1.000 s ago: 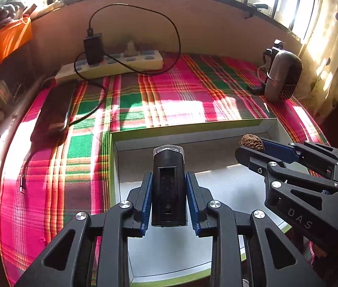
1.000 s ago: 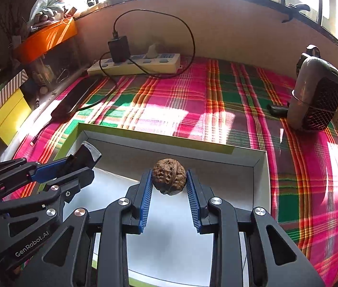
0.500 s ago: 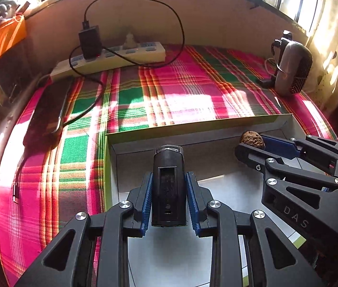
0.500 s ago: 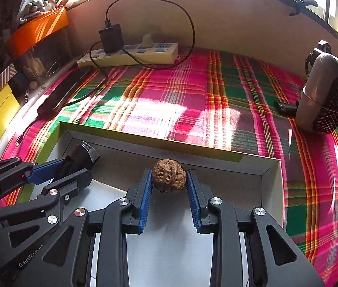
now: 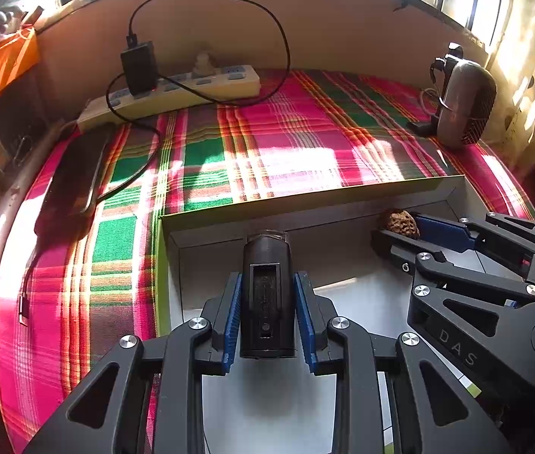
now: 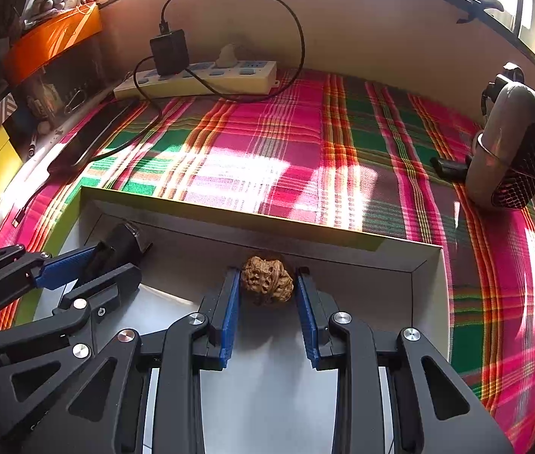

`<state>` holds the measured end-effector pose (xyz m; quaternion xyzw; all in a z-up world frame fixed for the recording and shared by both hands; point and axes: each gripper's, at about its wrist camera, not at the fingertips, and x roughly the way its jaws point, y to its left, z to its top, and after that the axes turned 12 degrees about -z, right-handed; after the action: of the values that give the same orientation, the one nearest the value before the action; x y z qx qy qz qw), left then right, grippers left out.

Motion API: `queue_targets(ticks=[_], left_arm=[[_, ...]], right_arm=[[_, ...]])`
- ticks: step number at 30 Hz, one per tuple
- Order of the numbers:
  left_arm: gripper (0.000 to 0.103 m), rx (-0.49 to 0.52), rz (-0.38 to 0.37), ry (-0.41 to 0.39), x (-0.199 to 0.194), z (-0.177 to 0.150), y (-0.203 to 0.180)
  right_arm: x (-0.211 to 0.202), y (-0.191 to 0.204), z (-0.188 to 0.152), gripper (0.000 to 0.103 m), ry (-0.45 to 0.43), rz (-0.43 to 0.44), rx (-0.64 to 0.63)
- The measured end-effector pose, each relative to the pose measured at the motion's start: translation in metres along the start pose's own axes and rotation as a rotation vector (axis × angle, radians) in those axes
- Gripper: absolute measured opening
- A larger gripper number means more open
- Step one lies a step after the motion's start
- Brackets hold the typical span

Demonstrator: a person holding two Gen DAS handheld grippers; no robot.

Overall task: Organize objects
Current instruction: 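Carry the walnut in the right tool and the black device in the left tool into the white box, then open the right tool to drop the walnut while the left tool releases the black device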

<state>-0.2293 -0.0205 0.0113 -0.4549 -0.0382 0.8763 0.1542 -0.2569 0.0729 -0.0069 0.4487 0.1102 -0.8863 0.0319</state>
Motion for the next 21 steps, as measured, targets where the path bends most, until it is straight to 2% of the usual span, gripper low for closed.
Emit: queue_targets(ticks=[11,13,15,21], left_arm=[[0.026,0.003,0.009,0.000,0.0015,0.0000,-0.0006],[0.026,0.000,0.007,-0.002,0.0019,0.0004,-0.0001],[0.026,0.000,0.007,-0.002,0.0020,0.0002,-0.0001],[0.026,0.001,0.011,0.000,0.0018,0.0005,0.0001]], right_arm=[[0.0013,-0.0006,0.0002,0.030,0.009,-0.012,0.017],[0.0015,-0.0012,0.0000,0.033,0.012,-0.010,0.025],[0.0019,-0.0025,-0.0004,0.043,0.014,-0.014,0.036],[0.0019,-0.0069,-0.0006,0.046,0.018,-0.017,0.060]])
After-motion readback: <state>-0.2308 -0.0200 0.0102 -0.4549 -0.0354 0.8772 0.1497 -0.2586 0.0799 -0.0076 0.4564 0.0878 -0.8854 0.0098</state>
